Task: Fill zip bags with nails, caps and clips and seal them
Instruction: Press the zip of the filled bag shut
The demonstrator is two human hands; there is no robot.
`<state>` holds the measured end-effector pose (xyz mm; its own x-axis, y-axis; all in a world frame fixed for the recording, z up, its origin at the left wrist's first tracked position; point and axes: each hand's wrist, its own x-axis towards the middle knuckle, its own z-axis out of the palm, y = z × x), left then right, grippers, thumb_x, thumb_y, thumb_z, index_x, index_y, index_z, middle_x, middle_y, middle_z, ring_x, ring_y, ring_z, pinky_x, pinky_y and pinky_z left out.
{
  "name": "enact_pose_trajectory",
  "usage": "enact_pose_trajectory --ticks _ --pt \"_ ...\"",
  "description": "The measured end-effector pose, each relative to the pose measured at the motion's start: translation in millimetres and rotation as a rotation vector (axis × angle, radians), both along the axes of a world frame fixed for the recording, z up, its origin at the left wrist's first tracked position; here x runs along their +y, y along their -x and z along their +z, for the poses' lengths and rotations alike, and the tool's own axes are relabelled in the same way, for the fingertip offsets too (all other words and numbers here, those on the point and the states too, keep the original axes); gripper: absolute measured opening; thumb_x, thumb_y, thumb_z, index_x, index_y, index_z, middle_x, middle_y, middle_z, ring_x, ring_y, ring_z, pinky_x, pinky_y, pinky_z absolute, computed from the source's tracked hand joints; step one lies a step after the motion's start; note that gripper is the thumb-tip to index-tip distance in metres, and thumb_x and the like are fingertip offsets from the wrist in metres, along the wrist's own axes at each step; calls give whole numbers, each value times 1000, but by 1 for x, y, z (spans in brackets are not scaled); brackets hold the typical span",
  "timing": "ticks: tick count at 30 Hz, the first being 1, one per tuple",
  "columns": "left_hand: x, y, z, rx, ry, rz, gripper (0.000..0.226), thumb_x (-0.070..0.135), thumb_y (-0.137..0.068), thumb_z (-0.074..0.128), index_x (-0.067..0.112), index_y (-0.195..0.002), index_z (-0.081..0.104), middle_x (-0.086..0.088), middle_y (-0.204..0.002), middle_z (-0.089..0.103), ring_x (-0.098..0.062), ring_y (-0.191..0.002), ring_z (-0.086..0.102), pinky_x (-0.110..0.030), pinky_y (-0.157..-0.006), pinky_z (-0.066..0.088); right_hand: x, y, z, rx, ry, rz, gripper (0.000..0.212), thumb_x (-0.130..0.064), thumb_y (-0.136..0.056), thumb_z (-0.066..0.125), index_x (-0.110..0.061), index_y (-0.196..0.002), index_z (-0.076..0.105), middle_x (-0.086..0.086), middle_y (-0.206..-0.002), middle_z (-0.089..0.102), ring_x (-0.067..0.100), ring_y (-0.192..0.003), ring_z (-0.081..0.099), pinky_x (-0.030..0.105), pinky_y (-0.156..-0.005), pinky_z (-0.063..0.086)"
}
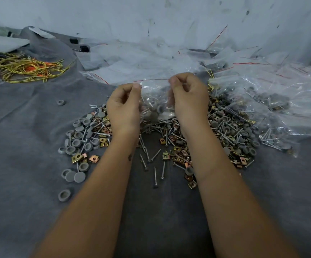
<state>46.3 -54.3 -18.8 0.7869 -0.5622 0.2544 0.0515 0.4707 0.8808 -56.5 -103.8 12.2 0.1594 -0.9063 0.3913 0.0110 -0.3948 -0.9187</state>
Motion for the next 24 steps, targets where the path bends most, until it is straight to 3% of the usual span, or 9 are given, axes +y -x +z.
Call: enact_pose_trajectory --ticks 3,7,11,13,16,24 --pt "0 -1 1 72 26 34 22 7 -95 57 12 -74 58 11 -45 44 -4 -40 36 -17 -40 30 5 -10 -7 34 87 -53 11 -14 -97 56 -15 -87 61 -10 -60 52 -1 -49 42 16 -50 36" --pt "1 1 -1 50 -20 57 23 13 -96 58 19 -74 57 12 -46 39 -6 -42 31 -19 -42 26 11 -9 -21 55 141 -84 10 -15 -97 55 -13 -90 61 -8 -63 49 2 -51 39 21 -50 33" --pt "4 1 -2 -65 -39 36 17 21 -99 56 24 -82 60 11 -52 36 -4 -46 28 -22 -44 25 10 3 -18 -123 -96 57 9 -21 -96 58 -13 -93 62 -3 -59 58 7 -43 45 20 -41 38" --pt "4 -3 -3 -52 -44 1 16 23 -99 56 24 -84 61 9 -54 36 -6 -48 29 -24 -46 25 10 7 -16 -185 -188 133 12 -14 -95 59 -12 -84 63 -3 -60 63 8 -43 47 20 -42 39" --pt "3 -7 -4 16 -39 -80 14 20 -98 58 21 -84 61 9 -51 40 -6 -45 30 -20 -41 25 11 9 -14 -223 -216 132 20 -7 -93 59 -13 -75 64 -4 -59 63 8 -47 49 20 -43 41" --pt "2 -11 -8 75 -15 -175 16 14 -94 62 21 -79 62 11 -52 49 -4 -46 38 -16 -43 31 7 10 -15 -297 -238 99 9 -8 -91 62 -13 -84 65 3 -64 62 9 -45 48 23 -43 41"
